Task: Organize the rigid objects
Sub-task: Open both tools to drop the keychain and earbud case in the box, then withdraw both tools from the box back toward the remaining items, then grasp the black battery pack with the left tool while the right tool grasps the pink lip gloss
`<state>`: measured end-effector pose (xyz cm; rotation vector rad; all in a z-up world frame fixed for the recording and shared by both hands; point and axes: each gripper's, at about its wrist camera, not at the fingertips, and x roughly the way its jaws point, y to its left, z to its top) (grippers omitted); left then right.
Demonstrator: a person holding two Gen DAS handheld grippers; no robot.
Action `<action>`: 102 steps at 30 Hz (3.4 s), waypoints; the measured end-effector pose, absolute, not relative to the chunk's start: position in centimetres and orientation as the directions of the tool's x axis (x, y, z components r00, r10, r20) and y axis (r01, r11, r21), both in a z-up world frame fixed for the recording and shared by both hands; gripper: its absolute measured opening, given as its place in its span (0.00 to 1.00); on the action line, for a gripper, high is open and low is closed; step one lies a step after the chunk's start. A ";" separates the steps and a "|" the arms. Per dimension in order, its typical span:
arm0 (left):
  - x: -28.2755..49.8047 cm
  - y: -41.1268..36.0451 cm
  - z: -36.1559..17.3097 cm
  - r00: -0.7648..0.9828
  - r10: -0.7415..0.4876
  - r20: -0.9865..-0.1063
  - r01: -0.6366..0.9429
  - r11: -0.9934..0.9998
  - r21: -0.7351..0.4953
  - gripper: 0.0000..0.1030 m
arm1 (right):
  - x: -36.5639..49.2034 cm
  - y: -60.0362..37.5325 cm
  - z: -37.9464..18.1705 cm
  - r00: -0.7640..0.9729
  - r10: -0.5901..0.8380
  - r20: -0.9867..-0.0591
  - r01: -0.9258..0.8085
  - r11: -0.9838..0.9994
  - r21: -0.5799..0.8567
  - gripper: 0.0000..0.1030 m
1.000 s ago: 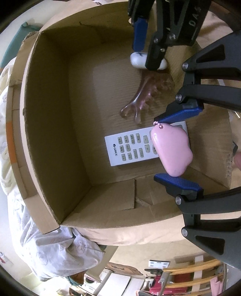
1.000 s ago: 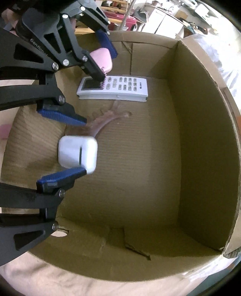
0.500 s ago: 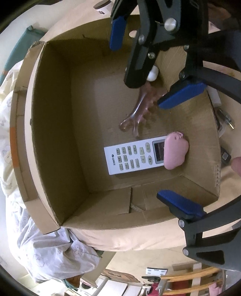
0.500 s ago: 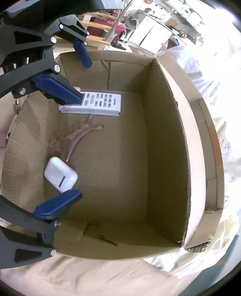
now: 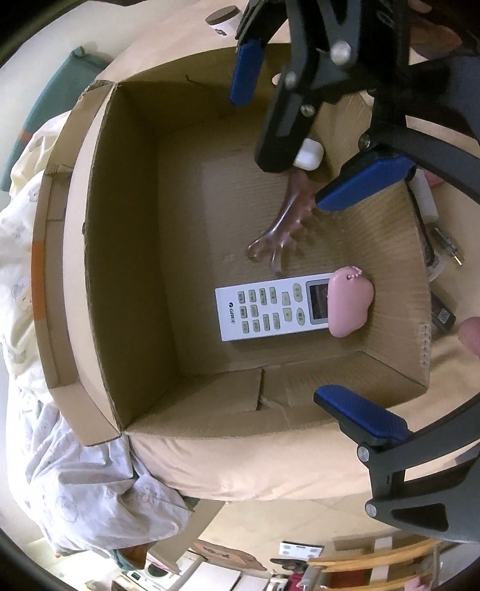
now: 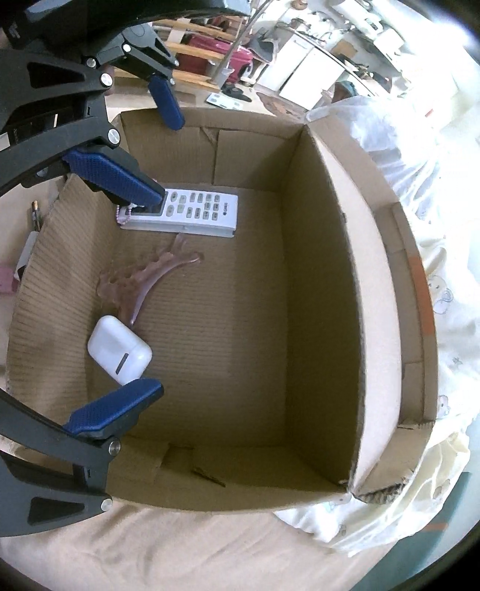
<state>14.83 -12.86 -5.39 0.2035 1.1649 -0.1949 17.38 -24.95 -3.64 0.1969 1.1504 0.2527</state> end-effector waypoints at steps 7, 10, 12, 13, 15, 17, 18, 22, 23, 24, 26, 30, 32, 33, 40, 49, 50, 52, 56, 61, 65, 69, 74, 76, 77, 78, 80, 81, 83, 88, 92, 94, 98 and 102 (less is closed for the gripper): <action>14.2 -11.8 -3.5 0.381 -0.067 -0.922 0.244 0.969 0.031 0.92 | 16.1 -25.7 -1.6 0.433 0.316 -0.844 -0.088 0.947 0.309 0.98; 13.7 -11.1 -2.6 0.400 -0.059 -0.915 0.228 0.973 0.037 0.92 | 14.9 -26.1 -0.7 0.446 0.306 -0.841 -0.085 0.950 0.301 0.98; 13.2 -10.5 -2.2 0.406 -0.062 -0.912 0.207 0.978 0.025 0.92 | 14.0 -26.3 -0.2 0.451 0.311 -0.837 -0.086 0.948 0.306 0.98; 13.0 -10.2 -2.2 0.404 -0.064 -0.912 0.202 0.979 0.020 0.92 | 13.6 -26.3 0.1 0.455 0.312 -0.834 -0.090 0.948 0.305 0.98; 12.3 -9.7 -2.1 0.403 -0.066 -0.913 0.190 0.982 0.012 0.92 | 13.0 -26.2 0.5 0.464 0.308 -0.830 -0.098 0.950 0.297 0.98; 11.7 -9.2 -1.9 0.409 -0.063 -0.910 0.181 0.983 0.013 0.92 | 12.4 -26.1 0.7 0.469 0.307 -0.828 -0.100 0.950 0.295 0.97; 11.4 -8.9 -1.8 0.412 -0.061 -0.909 0.177 0.984 0.014 0.92 | 12.1 -26.1 0.7 0.469 0.307 -0.828 -0.095 0.950 0.299 0.97; 10.3 -7.4 -1.6 0.418 -0.056 -0.907 0.151 0.988 0.009 0.92 | 10.9 -25.9 0.7 0.466 0.315 -0.827 -0.096 0.947 0.306 0.97; 10.1 -7.0 -1.7 0.417 -0.055 -0.907 0.142 0.990 0.005 0.92 | 10.5 -25.8 0.6 0.466 0.314 -0.828 -0.102 0.948 0.302 0.97; 9.8 -6.6 -1.7 0.416 -0.054 -0.908 0.135 0.991 0.003 0.92 | 10.1 -25.7 0.6 0.464 0.312 -0.829 -0.105 0.949 0.298 0.97; 9.6 -5.8 -1.9 0.411 -0.052 -0.910 0.115 0.993 -0.005 0.92 | 9.3 -25.5 0.5 0.460 0.309 -0.832 -0.109 0.950 0.293 0.97; 9.0 -4.6 -2.2 0.400 -0.057 -0.915 0.085 0.996 -0.025 0.92 | 7.8 -25.4 0.1 0.447 0.311 -0.839 -0.112 0.950 0.292 0.97; 8.7 -4.3 -2.5 0.395 -0.057 -0.917 0.081 0.996 -0.027 0.92 | 7.2 -25.3 -0.2 0.441 0.307 -0.843 -0.111 0.951 0.289 0.97; 8.5 -4.2 -2.7 0.392 -0.053 -0.919 0.082 0.996 -0.023 0.92 | 6.9 -25.3 -0.3 0.437 0.307 -0.846 -0.110 0.951 0.289 0.97; 8.7 -3.0 -4.3 0.345 -0.044 -0.938 0.026 0.999 -0.037 0.92 | 6.2 -25.2 -1.7 0.408 0.292 -0.865 -0.094 0.956 0.279 0.97; 9.6 -2.6 -8.8 0.193 -0.066 -0.979 -0.033 0.997 -0.074 0.89 | 7.0 -25.9 -4.2 0.322 0.317 -0.892 -0.024 0.945 0.327 0.97; 9.7 -2.9 -9.2 0.181 -0.056 -0.982 -0.021 0.998 -0.060 0.88 | 7.1 -26.0 -4.3 0.319 0.319 -0.892 -0.017 0.943 0.331 0.97; 9.9 -3.6 -10.2 0.158 -0.038 -0.987 0.003 0.999 -0.038 0.78 | 7.2 -26.0 -4.5 0.317 0.317 -0.894 -0.014 0.944 0.330 0.97; 10.0 -4.9 -12.1 0.091 -0.090 -0.992 0.058 0.995 -0.085 0.54 | 7.3 -25.9 -4.5 0.311 0.322 -0.894 -0.018 0.943 0.334 0.97; 10.1 -7.0 -13.7 0.070 -0.060 -0.996 0.156 0.987 -0.049 0.45 | 7.4 -25.9 -4.6 0.304 0.322 -0.897 -0.022 0.943 0.331 0.97; 9.7 -8.3 -14.5 0.063 -0.037 -0.997 0.220 0.975 -0.023 0.36 | 7.3 -26.1 -4.6 0.298 0.325 -0.898 -0.021 0.942 0.334 0.97; 8.9 -9.3 -14.3 0.043 -0.056 -0.997 0.266 0.963 -0.043 0.17 | 7.2 -26.4 -5.0 0.281 0.334 -0.900 -0.012 0.939 0.345 0.97; 6.8 -8.9 -14.1 -0.014 -0.081 -0.997 0.252 0.964 -0.082 0.17 | 7.1 -26.2 -6.0 0.228 0.377 -0.898 -0.008 0.923 0.386 0.97; 5.7 -8.5 -14.1 -0.047 -0.101 -0.994 0.244 0.964 -0.109 0.17 | 7.1 -25.8 -6.4 0.209 0.367 -0.906 -0.015 0.928 0.372 0.97; 5.3 -8.4 -14.1 -0.060 -0.104 -0.993 0.246 0.962 -0.115 0.17 | 7.0 -25.6 -6.6 0.198 0.356 -0.913 -0.022 0.933 0.359 0.97; 4.8 -8.3 -14.2 -0.074 -0.102 -0.992 0.249 0.961 -0.117 0.17 | 7.0 -25.4 -6.9 0.185 0.347 -0.919 -0.027 0.937 0.348 0.97; 4.3 -8.0 -14.5 -0.075 -0.103 -0.992 0.238 0.964 -0.118 0.17 | 6.8 -25.0 -7.6 0.150 0.333 -0.931 -0.040 0.943 0.331 0.97; 4.2 -7.9 -14.6 -0.072 -0.102 -0.992 0.235 0.965 -0.116 0.20 | 6.7 -24.6 -8.0 0.130 0.322 -0.938 -0.053 0.947 0.318 0.97; 4.3 -8.3 -14.3 -0.056 -0.113 -0.992 0.233 0.965 -0.123 0.27 | 6.4 -23.9 -8.8 0.097 0.306 -0.947 -0.083 0.951 0.299 0.90; 6.0 -8.7 -13.5 -0.009 -0.137 -0.991 0.215 0.967 -0.136 0.37 | 6.0 -22.2 -10.6 0.025 0.272 -0.962 -0.151 0.952 0.266 0.57; 6.7 -9.6 -14.5 -0.019 -0.099 -0.995 0.236 0.966 -0.100 0.37 | 6.0 -21.4 -11.7 -0.002 0.238 -0.971 -0.170 0.957 0.235 0.54; 6.9 -9.8 -14.8 -0.023 -0.083 -0.996 0.247 0.965 -0.086 0.36 | 6.1 -21.0 -12.1 -0.007 0.222 -0.975 -0.179 0.959 0.220 0.54; 5.5 -11.7 -15.1 -0.015 -0.058 -0.998 0.262 0.963 -0.059 0.18 | 6.0 -20.0 -12.7 -0.009 0.187 -0.982 -0.207 0.961 0.185 0.54; 5.1 -11.6 -15.0 -0.014 -0.077 -0.997 0.251 0.965 -0.078 0.17 | 5.8 -19.3 -12.6 0.013 0.154 -0.988 -0.242 0.959 0.146 0.33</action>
